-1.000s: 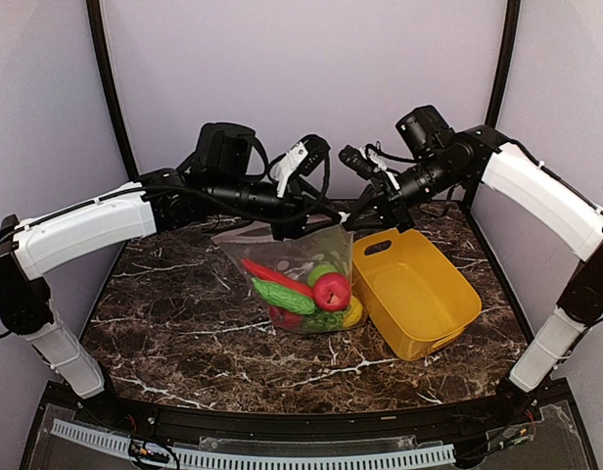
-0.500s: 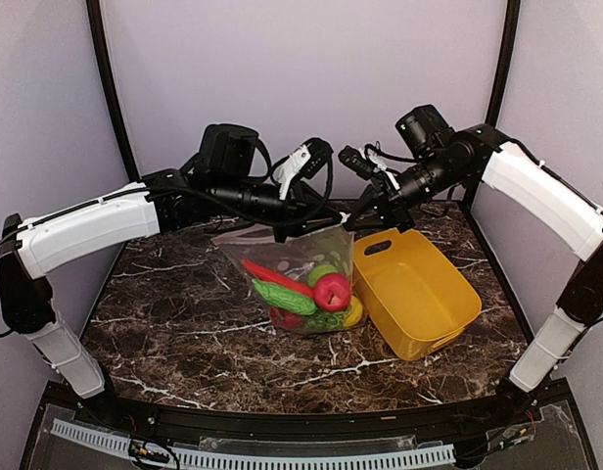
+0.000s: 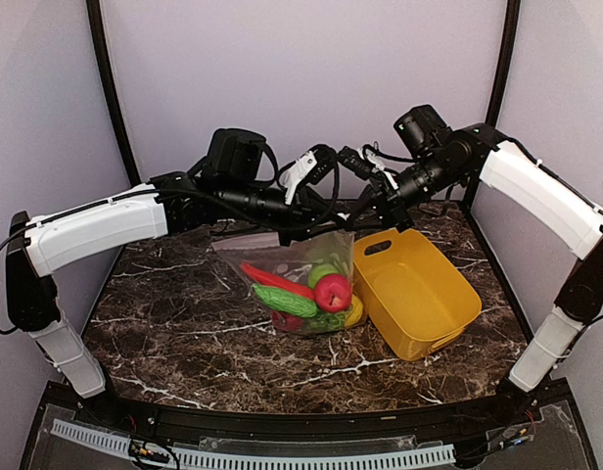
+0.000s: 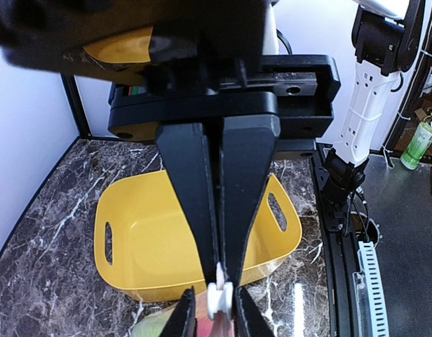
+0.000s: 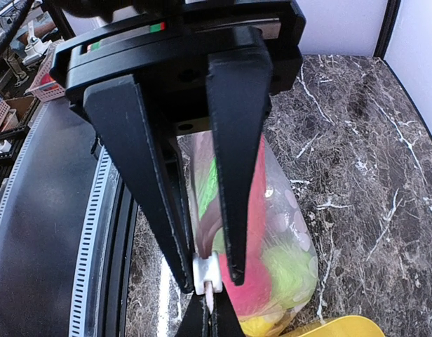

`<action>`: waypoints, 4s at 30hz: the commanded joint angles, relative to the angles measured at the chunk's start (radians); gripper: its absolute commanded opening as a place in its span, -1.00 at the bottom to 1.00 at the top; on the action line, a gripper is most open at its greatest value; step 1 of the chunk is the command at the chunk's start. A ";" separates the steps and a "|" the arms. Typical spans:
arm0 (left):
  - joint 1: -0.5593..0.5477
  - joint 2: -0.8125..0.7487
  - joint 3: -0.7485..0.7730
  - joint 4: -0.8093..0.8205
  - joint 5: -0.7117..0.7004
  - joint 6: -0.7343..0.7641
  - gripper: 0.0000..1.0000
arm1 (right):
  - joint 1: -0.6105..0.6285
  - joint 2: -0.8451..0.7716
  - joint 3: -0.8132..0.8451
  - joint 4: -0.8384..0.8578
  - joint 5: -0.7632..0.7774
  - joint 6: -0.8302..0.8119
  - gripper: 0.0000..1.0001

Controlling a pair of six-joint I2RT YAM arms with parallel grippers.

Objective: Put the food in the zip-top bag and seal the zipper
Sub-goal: Hold the zipper from the zipper food storage bag, then zip the zipper of the food storage bag, then reset both arms

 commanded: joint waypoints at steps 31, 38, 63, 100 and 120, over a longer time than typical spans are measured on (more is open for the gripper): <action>0.054 0.048 0.098 -0.086 0.192 -0.084 -0.43 | 0.016 0.005 0.034 -0.005 0.009 -0.052 -1.00; 0.058 0.064 0.116 -0.124 0.202 -0.072 -0.50 | 0.019 0.008 0.032 -0.005 0.008 -0.051 -1.00; 0.087 -0.015 0.010 -0.083 0.165 -0.072 -0.92 | -0.006 0.001 0.024 0.001 -0.002 -0.043 -1.00; 0.198 -0.526 -0.569 -0.268 -0.150 0.008 -0.97 | -0.216 -0.037 -0.074 0.070 -0.027 -0.027 -1.00; 0.206 -0.406 -0.458 -0.095 -0.294 -0.071 0.25 | -0.222 0.073 0.056 0.073 -0.030 0.026 -0.13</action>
